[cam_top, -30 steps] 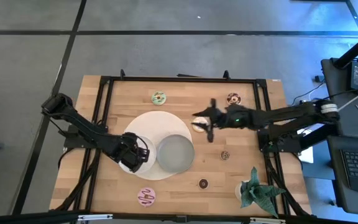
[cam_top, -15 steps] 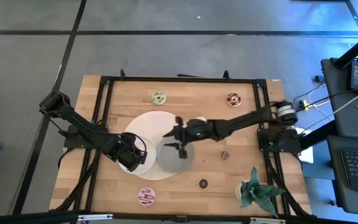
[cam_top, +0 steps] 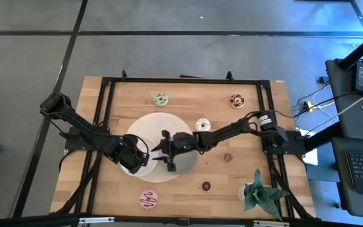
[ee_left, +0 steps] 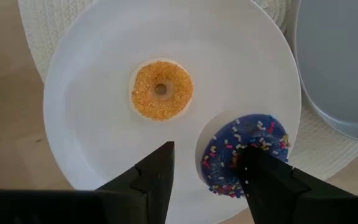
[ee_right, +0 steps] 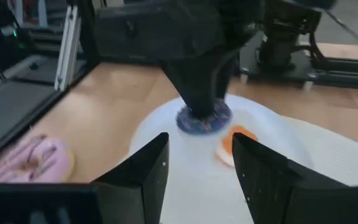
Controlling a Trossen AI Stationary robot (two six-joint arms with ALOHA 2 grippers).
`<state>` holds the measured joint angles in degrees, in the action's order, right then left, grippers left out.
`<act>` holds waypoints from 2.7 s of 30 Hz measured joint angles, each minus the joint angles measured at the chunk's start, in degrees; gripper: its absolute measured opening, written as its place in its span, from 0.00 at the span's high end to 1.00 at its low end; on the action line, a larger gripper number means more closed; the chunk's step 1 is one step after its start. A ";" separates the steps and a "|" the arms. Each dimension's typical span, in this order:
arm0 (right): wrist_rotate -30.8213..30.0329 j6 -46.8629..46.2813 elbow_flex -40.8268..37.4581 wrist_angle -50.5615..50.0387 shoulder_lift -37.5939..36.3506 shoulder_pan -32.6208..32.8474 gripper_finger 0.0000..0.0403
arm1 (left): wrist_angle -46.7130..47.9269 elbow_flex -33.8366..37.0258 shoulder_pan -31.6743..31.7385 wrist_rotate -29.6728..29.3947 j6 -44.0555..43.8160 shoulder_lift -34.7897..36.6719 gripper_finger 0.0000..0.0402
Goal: Pick & Place donuts
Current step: Put the small blue donuts on the white plate, then put the big white donuts on the gray plate
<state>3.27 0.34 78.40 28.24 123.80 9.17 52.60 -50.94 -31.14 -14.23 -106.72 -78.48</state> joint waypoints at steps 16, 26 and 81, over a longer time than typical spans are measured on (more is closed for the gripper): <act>-0.08 -0.10 10.49 3.45 10.11 1.51 0.56 | -0.32 0.00 -0.01 -0.79 -0.50 -0.02 0.59; -0.08 -0.07 11.44 3.12 10.98 1.53 0.56 | -1.15 0.00 -0.07 1.02 -2.94 -0.33 0.58; -6.20 -16.07 11.07 -81.56 -21.65 -17.10 0.56 | 1.63 0.00 6.79 -24.08 18.67 8.68 0.59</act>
<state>-2.93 -15.73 89.47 -53.33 102.15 -7.93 54.23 -50.94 -24.35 -38.31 -88.05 -69.80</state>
